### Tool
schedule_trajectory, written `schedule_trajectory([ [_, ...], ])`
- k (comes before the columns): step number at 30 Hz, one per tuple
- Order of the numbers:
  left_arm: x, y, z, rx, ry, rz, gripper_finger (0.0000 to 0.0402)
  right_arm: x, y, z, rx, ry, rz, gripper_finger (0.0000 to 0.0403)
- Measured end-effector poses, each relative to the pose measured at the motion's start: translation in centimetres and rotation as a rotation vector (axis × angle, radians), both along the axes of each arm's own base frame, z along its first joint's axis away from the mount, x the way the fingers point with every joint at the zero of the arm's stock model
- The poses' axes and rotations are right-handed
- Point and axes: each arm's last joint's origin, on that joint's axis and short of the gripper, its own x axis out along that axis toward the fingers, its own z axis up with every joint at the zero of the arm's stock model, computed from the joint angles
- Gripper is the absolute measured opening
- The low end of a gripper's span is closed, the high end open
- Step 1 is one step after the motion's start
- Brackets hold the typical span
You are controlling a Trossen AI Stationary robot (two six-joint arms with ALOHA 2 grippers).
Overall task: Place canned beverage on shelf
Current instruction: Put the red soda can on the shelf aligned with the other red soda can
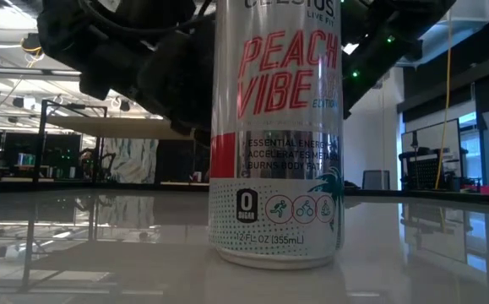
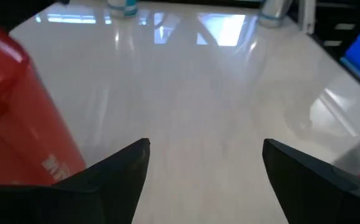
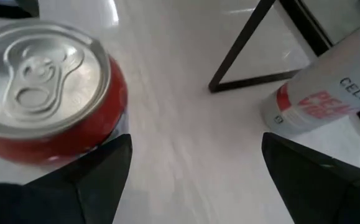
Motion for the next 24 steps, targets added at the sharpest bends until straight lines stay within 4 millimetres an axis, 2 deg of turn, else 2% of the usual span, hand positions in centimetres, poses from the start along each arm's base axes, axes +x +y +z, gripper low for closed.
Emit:
schedule_trajectory([
  [10, -0.11, 0.84, -0.25, 0.123, 0.009, 0.256, 0.0299, 0.1, 0.14, 0.01, 0.037, -0.011, 0.036, 0.0356],
  [24, -0.42, 0.71, -0.64, 0.121, 0.049, 0.329, 0.0298, -0.32, 0.43, -0.48, 0.168, 0.026, 0.019, 0.0356],
])
